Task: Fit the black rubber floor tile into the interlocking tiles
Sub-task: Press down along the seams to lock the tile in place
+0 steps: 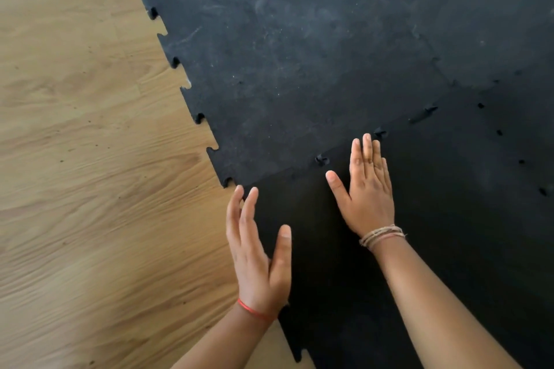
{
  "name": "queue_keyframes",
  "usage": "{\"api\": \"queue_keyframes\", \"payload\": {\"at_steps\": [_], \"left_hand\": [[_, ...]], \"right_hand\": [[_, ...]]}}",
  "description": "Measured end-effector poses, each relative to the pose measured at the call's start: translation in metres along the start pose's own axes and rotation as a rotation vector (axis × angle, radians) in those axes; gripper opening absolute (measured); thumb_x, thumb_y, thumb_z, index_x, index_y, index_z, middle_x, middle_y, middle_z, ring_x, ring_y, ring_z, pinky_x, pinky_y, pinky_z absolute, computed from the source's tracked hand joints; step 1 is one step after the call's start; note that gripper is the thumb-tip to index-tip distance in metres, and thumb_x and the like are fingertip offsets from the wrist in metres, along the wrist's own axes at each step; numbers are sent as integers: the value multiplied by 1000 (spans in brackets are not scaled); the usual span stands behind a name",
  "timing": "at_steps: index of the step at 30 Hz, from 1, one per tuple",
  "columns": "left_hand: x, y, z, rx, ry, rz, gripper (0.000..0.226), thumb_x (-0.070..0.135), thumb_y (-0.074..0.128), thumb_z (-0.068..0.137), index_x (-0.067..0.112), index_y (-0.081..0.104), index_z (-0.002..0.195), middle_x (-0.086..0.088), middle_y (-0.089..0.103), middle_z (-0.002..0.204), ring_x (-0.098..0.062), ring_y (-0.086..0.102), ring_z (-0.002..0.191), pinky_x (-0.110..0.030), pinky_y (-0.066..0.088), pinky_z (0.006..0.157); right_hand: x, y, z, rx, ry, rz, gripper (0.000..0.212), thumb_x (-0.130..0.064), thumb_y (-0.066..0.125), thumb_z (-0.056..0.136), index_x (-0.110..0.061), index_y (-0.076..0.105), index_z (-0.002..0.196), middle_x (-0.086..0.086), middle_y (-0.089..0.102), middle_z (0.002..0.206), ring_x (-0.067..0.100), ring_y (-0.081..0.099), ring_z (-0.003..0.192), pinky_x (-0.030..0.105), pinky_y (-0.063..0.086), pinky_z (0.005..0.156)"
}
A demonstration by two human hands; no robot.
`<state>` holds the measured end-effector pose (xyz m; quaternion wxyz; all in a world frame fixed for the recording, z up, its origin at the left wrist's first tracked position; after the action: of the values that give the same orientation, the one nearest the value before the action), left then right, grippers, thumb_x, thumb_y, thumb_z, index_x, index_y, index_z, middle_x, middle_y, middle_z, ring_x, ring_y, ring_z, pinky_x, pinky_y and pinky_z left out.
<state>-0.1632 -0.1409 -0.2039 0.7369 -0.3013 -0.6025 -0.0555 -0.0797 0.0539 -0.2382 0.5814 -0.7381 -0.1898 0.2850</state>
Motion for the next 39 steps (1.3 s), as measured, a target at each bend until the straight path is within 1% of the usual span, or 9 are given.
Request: {"api": "queue_keyframes", "payload": {"at_steps": [5, 10, 14, 21, 23, 26, 33, 35, 39], "left_hand": [[-18, 13, 6, -131, 30, 169, 64, 34, 46, 80, 7, 31, 136, -12, 22, 146, -29, 16, 139, -53, 23, 111], [-22, 12, 6, -154, 90, 142, 66, 33, 48, 81, 8, 26, 138, -15, 21, 149, -26, 7, 142, -38, 10, 116], [-27, 31, 3, -349, 175, 552, 71, 41, 38, 85, 3, 18, 140, -14, 13, 151, -26, -10, 140, -41, -6, 116], [-25, 31, 11, -548, 264, 574, 60, 36, 33, 88, 2, 25, 137, -14, 26, 145, -9, -6, 141, -29, 3, 113], [-24, 31, 13, -566, 269, 572, 58, 34, 32, 89, 2, 26, 137, -13, 26, 146, -10, -4, 141, -29, 3, 113], [-23, 31, 15, -580, 246, 567, 56, 32, 31, 89, 3, 26, 137, -11, 24, 146, -11, -3, 141, -29, 3, 113], [-6, 23, 23, -671, 282, 704, 54, 29, 29, 86, 1, 44, 130, -12, 36, 139, -31, 36, 128, -24, 4, 107], [-7, 21, 24, -689, 294, 696, 55, 30, 26, 88, 3, 34, 136, -10, 25, 145, -31, 26, 133, -21, 0, 107], [-20, 17, 18, -688, 229, 636, 53, 35, 17, 95, 20, -14, 136, 7, -25, 143, -9, -33, 130, -16, -28, 103]], "right_hand": [[-3, -1, -1, 7, 7, -24, 77, -64, 5, 81, -17, -15, 138, 4, -12, 154, 13, -18, 137, 29, -10, 112], [-7, 2, -5, -30, -69, -70, 77, -66, 2, 81, -18, -18, 137, -1, -22, 148, 14, -20, 138, 29, -10, 112], [-28, 7, -19, -122, -212, -150, 72, -61, 2, 86, -17, -17, 140, 2, -24, 149, 19, -22, 139, 31, -11, 111], [-81, 10, -71, -306, -604, -371, 80, -61, 41, 82, -6, 30, 139, 15, 29, 148, 26, 26, 137, 43, 27, 109], [-80, 12, -70, -377, -571, -420, 88, -66, 45, 79, -9, 21, 142, 14, 19, 150, 26, 16, 139, 43, 18, 112], [-83, 24, -69, -462, -603, -362, 90, -60, 33, 88, -9, -26, 134, 12, -33, 143, 26, -34, 130, 41, -22, 104], [-80, 15, -66, -535, -596, -216, 93, -49, 48, 87, -18, -27, 132, 1, -35, 141, 19, -31, 133, 31, -18, 107], [-76, 12, -60, -504, -583, -221, 103, -51, 54, 82, -18, -30, 132, 0, -38, 140, 20, -31, 134, 31, -18, 108], [-94, 12, -44, -453, -622, -321, 130, -46, 74, 66, -12, -35, 129, 6, -41, 138, 21, -33, 130, 33, -17, 106]]}}
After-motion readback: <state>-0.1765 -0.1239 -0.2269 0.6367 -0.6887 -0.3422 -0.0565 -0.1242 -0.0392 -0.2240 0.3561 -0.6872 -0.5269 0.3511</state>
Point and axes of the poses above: each hand's wrist, its own z-axis towards the middle knuckle, its own y-axis out of the palm, x = y × z, the point moved 9 cm from there along z, towards the middle knuckle
